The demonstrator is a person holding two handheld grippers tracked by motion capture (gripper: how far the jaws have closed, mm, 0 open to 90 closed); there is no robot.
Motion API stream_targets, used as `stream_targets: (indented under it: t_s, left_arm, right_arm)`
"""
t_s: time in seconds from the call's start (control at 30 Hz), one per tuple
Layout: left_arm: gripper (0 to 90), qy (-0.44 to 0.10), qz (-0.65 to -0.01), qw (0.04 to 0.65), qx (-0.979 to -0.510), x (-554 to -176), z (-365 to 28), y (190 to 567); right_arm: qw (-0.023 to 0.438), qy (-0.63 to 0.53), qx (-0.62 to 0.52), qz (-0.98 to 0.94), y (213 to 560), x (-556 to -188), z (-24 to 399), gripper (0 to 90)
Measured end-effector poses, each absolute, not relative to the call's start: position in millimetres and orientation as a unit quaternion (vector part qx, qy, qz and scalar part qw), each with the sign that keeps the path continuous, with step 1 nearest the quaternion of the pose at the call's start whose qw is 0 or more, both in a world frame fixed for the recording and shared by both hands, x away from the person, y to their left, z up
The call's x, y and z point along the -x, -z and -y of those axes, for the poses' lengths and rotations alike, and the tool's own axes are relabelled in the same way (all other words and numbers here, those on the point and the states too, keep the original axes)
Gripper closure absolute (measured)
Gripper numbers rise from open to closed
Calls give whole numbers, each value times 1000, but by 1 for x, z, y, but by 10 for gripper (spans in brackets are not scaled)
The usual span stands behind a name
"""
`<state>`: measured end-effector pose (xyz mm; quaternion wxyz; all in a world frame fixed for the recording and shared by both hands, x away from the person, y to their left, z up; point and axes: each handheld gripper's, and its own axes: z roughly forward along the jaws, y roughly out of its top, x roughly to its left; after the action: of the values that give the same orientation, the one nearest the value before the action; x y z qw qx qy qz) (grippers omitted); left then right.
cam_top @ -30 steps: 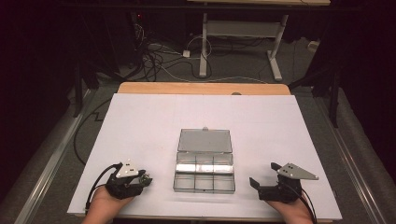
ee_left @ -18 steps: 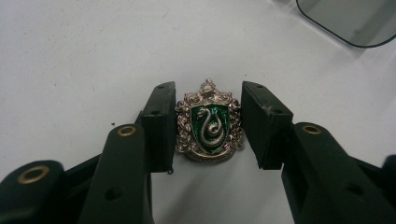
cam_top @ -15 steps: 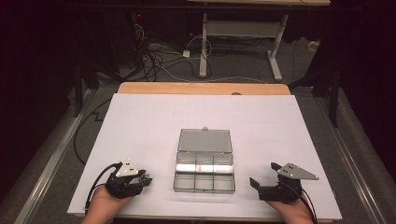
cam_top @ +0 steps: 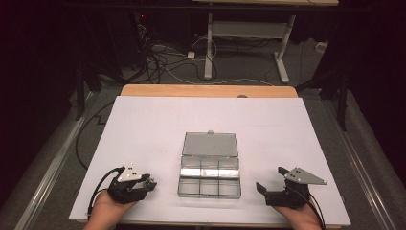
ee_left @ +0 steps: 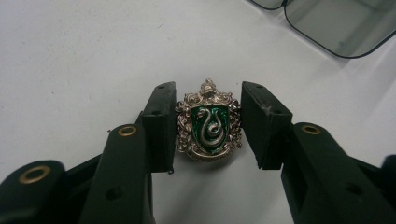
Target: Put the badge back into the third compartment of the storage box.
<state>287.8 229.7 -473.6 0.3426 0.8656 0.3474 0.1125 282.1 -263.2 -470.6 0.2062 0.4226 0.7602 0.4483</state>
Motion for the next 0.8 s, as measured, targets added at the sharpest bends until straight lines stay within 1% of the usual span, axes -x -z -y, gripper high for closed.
stream_targets:
  t_s: [0.8]
  left_arm:
    - [557, -109, -334, 377, -857, -285, -222, 462]
  right_arm:
    - [205, -446, -423, -761, 471, -282, 263, 6]
